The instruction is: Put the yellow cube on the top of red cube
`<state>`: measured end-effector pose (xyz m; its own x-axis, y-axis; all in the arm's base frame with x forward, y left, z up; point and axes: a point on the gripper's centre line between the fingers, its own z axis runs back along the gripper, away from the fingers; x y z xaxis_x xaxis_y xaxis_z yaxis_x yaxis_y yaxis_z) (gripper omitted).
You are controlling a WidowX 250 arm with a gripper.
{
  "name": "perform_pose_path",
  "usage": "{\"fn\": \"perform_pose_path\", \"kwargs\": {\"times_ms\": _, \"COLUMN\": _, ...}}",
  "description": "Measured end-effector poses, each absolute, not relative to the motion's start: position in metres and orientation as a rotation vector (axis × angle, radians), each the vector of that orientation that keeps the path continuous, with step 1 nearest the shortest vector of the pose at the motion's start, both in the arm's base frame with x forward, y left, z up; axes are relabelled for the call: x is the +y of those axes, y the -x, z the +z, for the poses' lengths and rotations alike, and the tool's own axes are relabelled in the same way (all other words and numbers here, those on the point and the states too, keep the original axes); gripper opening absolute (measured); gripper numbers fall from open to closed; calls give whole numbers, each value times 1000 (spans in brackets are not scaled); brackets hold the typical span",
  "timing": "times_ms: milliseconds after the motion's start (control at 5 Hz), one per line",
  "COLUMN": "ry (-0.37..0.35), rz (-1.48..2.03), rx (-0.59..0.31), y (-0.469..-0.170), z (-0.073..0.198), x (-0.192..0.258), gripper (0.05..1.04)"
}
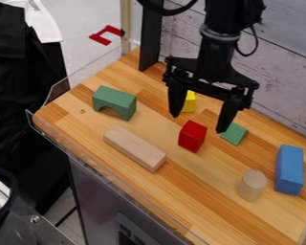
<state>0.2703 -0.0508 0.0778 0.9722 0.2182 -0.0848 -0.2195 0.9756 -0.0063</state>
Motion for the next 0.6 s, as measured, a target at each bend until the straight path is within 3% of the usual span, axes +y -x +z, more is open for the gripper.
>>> {"fn": "perform_pose_path", "kwargs": {"times_ms": 200, "ry": 6, "rz": 223, "rx": 116, "y": -267, "z": 69, "x": -50, "gripper": 1000}}
{"fn": "perform_pose_path", "kwargs": {"times_ms": 600, "ry": 35, "rz": 268, "rx": 54, "y": -284, "z": 76, "x": -38, "gripper": 1000}}
